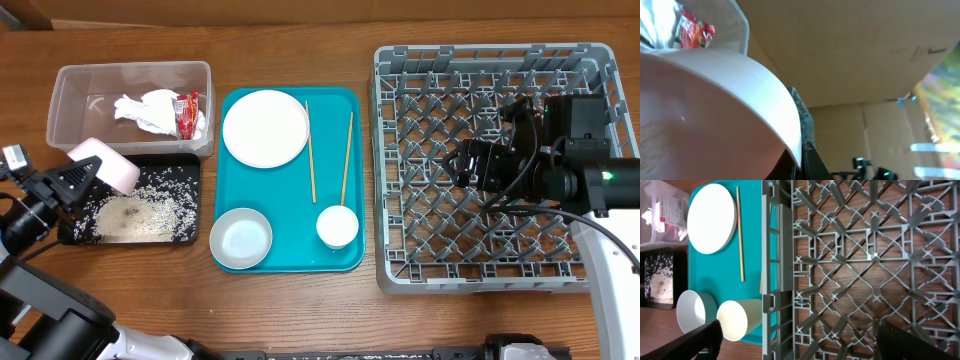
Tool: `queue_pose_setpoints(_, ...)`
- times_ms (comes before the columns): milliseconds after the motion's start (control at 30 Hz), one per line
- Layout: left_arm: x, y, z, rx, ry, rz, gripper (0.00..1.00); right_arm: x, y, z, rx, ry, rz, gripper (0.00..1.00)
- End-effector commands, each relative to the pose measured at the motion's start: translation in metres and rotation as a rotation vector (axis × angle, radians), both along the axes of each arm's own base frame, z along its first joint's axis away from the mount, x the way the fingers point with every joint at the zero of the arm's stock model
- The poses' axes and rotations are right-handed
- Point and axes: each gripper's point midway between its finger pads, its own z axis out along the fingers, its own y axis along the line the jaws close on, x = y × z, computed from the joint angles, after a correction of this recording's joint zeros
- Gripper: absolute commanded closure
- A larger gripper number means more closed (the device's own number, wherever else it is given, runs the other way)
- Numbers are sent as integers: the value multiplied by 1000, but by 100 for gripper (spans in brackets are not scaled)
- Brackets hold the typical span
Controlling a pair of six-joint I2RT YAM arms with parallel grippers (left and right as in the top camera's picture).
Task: Sort waste into correct bins and load items into the dishwasher
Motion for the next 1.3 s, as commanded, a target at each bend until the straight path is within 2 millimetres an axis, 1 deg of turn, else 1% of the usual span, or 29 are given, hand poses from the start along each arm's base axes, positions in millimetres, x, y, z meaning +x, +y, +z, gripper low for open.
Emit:
queue_pose_setpoints(0,0,0,9,-223,118,40,96,2,0,11,5,-35,0,0)
queue_pose_setpoints(33,0,0,12,-243,105,43,96,2,0,11,5,-33,0,0)
queue_pose_setpoints(100,3,4,12,-200,68,42,96,2,0,10,5,-31,0,0)
queue_pose_setpoints(133,5,7,8,-158,62,40,96,2,0,10,5,-32,0,0)
queue_pose_setpoints(167,6,8,1,-151,102,42,96,2,0,10,5,-32,0,0)
queue_pose_setpoints(200,5,7,-2,-161,135,42,96,2,0,10,5,-32,-1,0)
queue_pose_setpoints(267,10,5,-2,-137,115,27,96,2,0,10,5,-32,0,0)
queue_pose_setpoints(300,16,7,-8,-105,134,25,96,2,0,11,5,-34,0,0)
queue_pose_setpoints(333,18,6,-14,-124,190,31,96,3,0,11,5,-37,0,0)
queue_pose_setpoints(400,23,-1,-10,-126,172,6,96,3,0,11,5,-39,0,0)
queue_pose_setpoints(433,27,-13,-7,-116,166,-27,96,3,0,11,5,-38,0,0)
queue_pose_setpoints(533,45,-48,10,-25,114,-140,96,2,0,10,5,-32,0,0)
queue_pose_setpoints(567,53,-63,17,30,105,-185,96,1,0,10,5,-30,0,0)
queue_pose_setpoints(600,65,-87,25,133,101,-250,96,1,0,10,5,-29,0,0)
queue_pose_setpoints(667,77,-115,29,271,114,-318,96,3,0,11,5,-36,-1,0)
queue_pose_setpoints(733,93,-159,30,492,129,-399,96,6,0,13,8,-52,-4,0)
queue_pose_setpoints(767,95,-169,29,542,129,-415,96,7,0,13,10,-52,-9,0)
queue_pose_setpoints(800,98,-191,29,639,125,-451,96,7,0,14,17,-50,-22,0)
queue_pose_setpoints(867,100,-220,24,786,129,-490,96,7,0,14,17,-49,-22,0)
queue_pose_setpoints(933,97,-248,14,941,139,-523,96,7,0,13,19,-44,-25,0)
queue_pose_setpoints(1000,93,-264,7,1032,147,-546,96,5,0,12,19,-38,-25,0)
queue_pose_setpoints(1167,83,-288,-7,1307,168,-552,96,2,0,11,19,-24,-25,0)
queue_pose_setpoints(1267,81,-298,-12,1378,164,-561,96,2,0,11,19,-23,-25,0)
